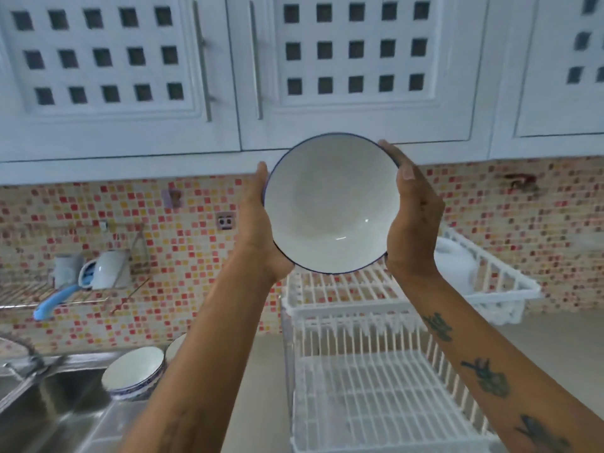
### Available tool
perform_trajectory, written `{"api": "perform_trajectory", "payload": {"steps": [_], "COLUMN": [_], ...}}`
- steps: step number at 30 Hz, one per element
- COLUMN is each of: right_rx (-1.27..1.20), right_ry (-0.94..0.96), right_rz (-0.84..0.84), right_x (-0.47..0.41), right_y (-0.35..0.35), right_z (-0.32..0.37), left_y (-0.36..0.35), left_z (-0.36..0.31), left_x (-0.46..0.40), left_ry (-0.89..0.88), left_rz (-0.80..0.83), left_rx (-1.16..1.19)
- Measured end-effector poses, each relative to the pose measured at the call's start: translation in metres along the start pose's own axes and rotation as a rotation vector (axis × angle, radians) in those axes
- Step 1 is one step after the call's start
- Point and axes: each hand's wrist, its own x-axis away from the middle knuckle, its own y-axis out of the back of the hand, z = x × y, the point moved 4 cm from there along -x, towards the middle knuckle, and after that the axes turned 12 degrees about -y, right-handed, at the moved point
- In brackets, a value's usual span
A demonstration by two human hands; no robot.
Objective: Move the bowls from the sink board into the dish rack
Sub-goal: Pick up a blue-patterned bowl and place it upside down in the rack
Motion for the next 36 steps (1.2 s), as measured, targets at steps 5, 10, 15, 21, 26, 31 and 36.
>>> {"api": "perform_trajectory", "payload": {"steps": [5, 10, 15, 21, 26, 31, 36], "right_rx": [0.161, 0.305, 0.341, 0.305, 0.464, 0.541, 0.531], "right_ry": [0.148, 0.116, -0.306, -1.015, -1.305, -1.364, -1.350], "right_rz": [0.072, 0.178, 0.269, 0.395, 0.448, 0.388, 0.376], "right_x": [-0.019, -0.032, -0.047, -0.057, -0.052, -0.039, -0.027], "right_y": [0.039, 0.057, 0.058, 0.058, 0.058, 0.055, 0.063], "right_z": [-0.007, -0.040, -0.073, -0.118, -0.157, -0.180, -0.193], "left_y": [-0.035, -0.041, -0.039, -0.027, -0.010, 0.000, 0.001], "left_z": [0.025, 0.036, 0.047, 0.063, 0.090, 0.107, 0.117], "left_x": [0.013, -0.002, -0.024, -0.041, -0.042, -0.044, -0.045], "left_ry": [0.208, 0.254, 0.152, -0.189, -0.314, -0.262, -0.170], "left_rz": [0.247, 0.245, 0.089, -0.033, 0.054, 0.078, 0.126], "left_rx": [-0.046, -0.106, -0.219, -0.691, -0.952, -1.176, -1.305]}}
